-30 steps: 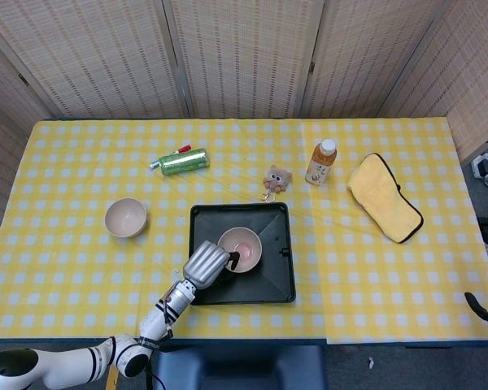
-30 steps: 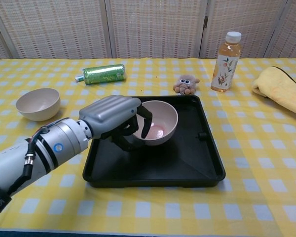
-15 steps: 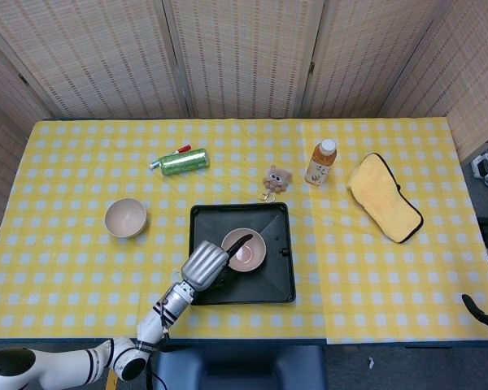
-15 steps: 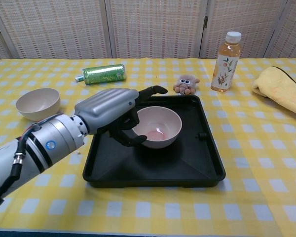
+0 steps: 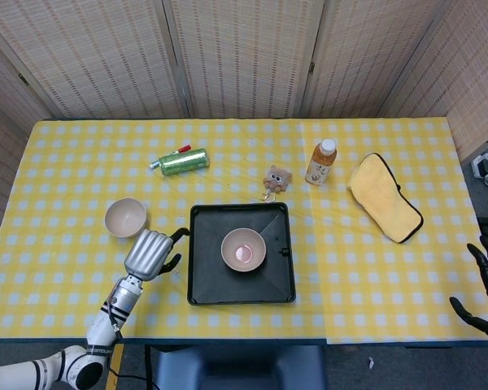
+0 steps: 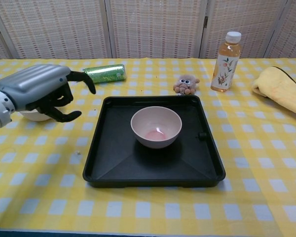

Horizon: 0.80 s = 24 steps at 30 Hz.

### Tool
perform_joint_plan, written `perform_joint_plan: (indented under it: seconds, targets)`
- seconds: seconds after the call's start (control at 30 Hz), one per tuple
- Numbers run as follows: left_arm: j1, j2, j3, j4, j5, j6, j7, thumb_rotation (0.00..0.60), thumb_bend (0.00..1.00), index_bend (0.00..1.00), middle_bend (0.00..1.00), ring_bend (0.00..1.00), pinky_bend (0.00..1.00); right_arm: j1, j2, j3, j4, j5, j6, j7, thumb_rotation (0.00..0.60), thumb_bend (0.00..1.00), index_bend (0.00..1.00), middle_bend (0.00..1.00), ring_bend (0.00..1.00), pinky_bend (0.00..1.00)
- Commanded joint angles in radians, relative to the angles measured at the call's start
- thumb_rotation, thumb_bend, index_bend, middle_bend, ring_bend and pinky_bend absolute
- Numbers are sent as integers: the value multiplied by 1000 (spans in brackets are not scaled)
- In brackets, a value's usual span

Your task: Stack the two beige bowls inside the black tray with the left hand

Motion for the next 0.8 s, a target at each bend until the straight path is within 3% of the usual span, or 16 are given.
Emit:
perform_joint_plan:
  seconds: [0.03, 0.4, 0.8]
  targets:
    - [35, 61, -6, -32, -104, -15, 33, 600, 428, 399, 1000, 1000, 1000, 2, -2, -2, -2, -7, 0, -6, 600, 280, 0, 0, 0, 0]
    - [39, 34, -18, 58, -165, 8, 60, 600, 429, 359, 1000, 1000, 1000, 11, 1, -15, -10, -36, -12, -19, 600, 280, 0, 0, 0, 0]
    - [12, 6, -24, 154, -201, -52, 29, 600, 429, 369, 1000, 1000, 1000, 11, -4, -16, -2, -39, -4, -14, 600, 280, 0, 0, 0, 0]
